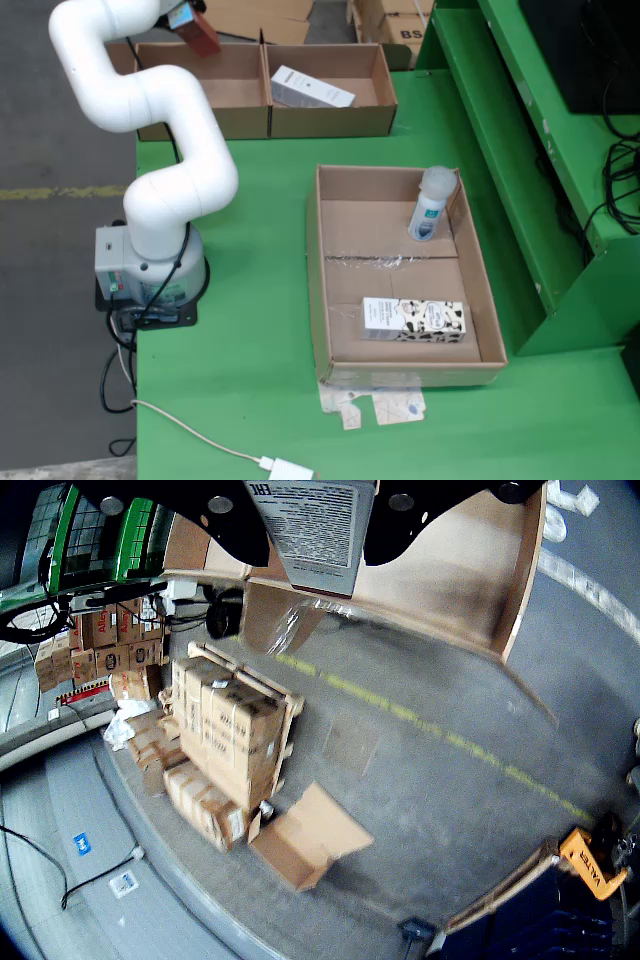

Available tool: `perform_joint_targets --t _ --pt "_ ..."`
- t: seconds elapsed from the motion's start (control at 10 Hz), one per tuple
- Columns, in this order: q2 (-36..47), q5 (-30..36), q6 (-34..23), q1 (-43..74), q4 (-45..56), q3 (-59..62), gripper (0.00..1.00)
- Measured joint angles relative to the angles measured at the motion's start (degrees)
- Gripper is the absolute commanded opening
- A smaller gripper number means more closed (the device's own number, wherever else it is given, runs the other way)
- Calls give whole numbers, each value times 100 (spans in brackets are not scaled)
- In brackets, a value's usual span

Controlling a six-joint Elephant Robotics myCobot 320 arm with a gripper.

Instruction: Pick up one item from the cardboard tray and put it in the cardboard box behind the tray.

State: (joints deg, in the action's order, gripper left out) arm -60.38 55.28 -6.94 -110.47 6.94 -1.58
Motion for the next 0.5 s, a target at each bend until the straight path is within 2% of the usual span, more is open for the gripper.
perform_joint_targets --t 0.2,0.5 --pt "115 -185 -290 -71 -510 0 0" --pt "994 378 484 589 79 0 0"
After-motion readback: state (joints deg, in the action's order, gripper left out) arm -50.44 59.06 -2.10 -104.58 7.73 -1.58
